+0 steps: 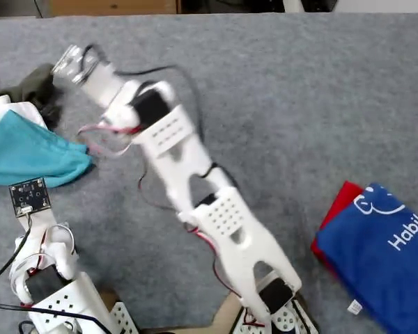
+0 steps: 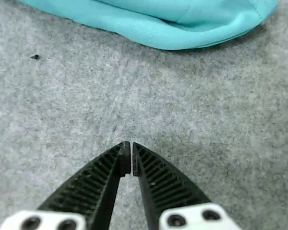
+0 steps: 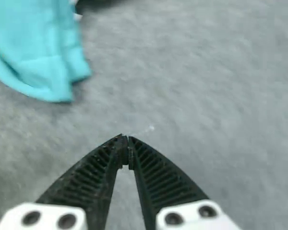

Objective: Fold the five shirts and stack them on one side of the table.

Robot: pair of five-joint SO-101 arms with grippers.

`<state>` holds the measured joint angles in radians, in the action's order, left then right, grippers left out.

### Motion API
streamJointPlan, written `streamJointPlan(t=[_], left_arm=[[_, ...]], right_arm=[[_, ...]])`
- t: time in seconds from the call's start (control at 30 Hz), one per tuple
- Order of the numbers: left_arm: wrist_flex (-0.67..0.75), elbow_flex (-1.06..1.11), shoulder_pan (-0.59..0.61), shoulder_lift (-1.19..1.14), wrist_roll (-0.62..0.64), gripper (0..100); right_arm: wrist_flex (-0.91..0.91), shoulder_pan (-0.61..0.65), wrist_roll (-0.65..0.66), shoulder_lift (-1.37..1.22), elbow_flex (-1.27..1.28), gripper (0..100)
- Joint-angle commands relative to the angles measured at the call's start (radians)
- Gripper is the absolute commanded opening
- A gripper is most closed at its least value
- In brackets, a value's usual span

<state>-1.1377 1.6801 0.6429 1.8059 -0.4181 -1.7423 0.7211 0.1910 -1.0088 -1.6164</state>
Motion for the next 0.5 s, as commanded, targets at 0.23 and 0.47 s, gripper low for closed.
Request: streamJointPlan(t=[0.23,0.47], left_arm=[[-0.003,0.012,0.003,0.005,-0.006,3],[-0.003,0.012,0.003,0.005,-0.006,3]], right_arm=[[-0.043,-0.104,-0.012,0.137,0.076,1.2],[0.152,0.077,-0.137,-0.007,0.2,16.1]])
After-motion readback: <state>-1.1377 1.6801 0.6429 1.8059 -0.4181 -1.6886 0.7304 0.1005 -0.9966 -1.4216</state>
